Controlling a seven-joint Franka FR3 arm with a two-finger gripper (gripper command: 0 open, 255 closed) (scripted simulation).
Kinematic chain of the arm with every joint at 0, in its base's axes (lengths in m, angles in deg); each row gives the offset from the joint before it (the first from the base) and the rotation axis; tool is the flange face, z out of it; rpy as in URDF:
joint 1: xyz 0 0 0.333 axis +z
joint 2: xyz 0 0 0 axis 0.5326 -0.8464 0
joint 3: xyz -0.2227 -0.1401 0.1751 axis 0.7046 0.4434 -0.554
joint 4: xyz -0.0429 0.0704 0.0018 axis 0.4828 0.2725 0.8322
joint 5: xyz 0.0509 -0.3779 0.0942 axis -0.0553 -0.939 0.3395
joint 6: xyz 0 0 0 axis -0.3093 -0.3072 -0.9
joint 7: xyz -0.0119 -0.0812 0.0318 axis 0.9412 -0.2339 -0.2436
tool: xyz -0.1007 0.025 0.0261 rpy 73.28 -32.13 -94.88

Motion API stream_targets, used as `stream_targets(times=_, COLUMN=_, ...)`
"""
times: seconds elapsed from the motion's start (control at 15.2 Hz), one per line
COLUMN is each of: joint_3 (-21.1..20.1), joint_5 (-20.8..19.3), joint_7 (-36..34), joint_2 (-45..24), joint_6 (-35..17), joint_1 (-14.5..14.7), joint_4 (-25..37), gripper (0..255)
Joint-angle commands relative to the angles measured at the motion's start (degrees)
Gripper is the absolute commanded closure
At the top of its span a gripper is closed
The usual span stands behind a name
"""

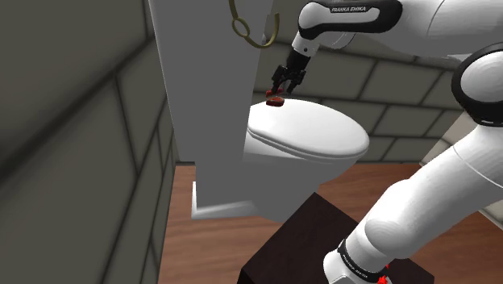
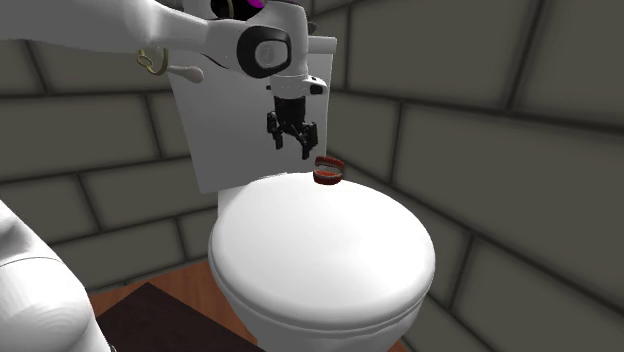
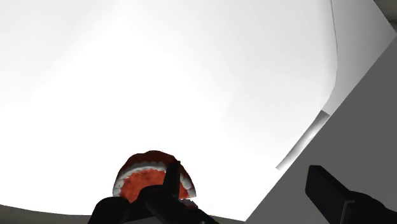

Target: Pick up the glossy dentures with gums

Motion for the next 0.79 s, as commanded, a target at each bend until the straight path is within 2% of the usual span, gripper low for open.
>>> stream_targets(times=0.0, joint_3=1.49, joint_5=1.53, joint_7=0.95, joint_2=-3.23, joint_6=-0.93, joint_1=-0.76, joint_4=2.90, gripper=0)
stream_targets(times=0.33, joint_3=4.17, joint_5=5.87, joint_7=2.46, joint_2=-11.33, joint_6=-0.83, joint_1=-2.75, joint_4=12.04, gripper=0)
stream_targets(times=0.73, joint_3=4.06, joint_5=6.25, joint_7=3.40, joint_2=-11.31, joint_6=-5.33, joint_1=-2.68, joint_4=7.45, gripper=0)
